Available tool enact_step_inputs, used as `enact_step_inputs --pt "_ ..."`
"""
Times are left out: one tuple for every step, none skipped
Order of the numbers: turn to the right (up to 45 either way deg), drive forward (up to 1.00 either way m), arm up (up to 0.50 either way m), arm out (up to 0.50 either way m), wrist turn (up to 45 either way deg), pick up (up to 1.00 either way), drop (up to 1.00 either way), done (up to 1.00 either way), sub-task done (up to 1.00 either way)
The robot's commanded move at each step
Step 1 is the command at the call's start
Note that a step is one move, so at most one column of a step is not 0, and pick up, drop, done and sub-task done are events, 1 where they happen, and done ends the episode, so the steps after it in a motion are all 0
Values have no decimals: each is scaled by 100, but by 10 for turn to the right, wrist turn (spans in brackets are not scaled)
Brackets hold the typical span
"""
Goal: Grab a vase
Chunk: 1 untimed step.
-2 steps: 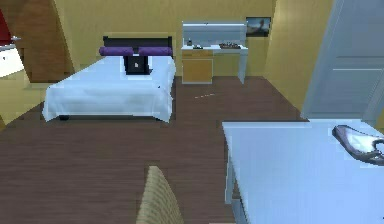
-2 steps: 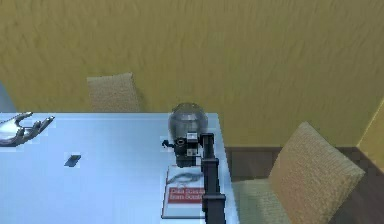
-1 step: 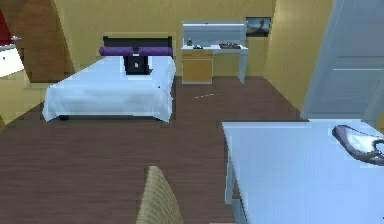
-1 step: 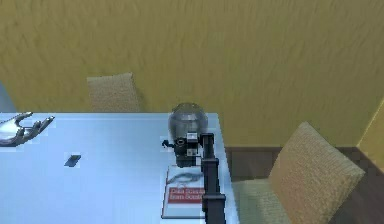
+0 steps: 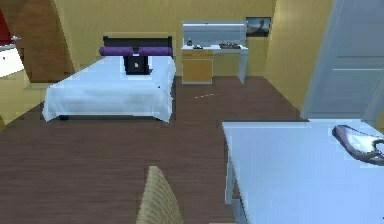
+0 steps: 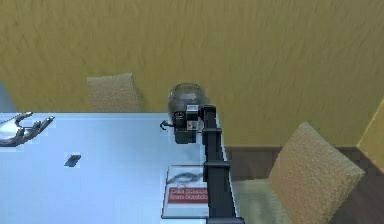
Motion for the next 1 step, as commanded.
enact_step_inputs --pt "0 0 0 0 0 0 0 100 0"
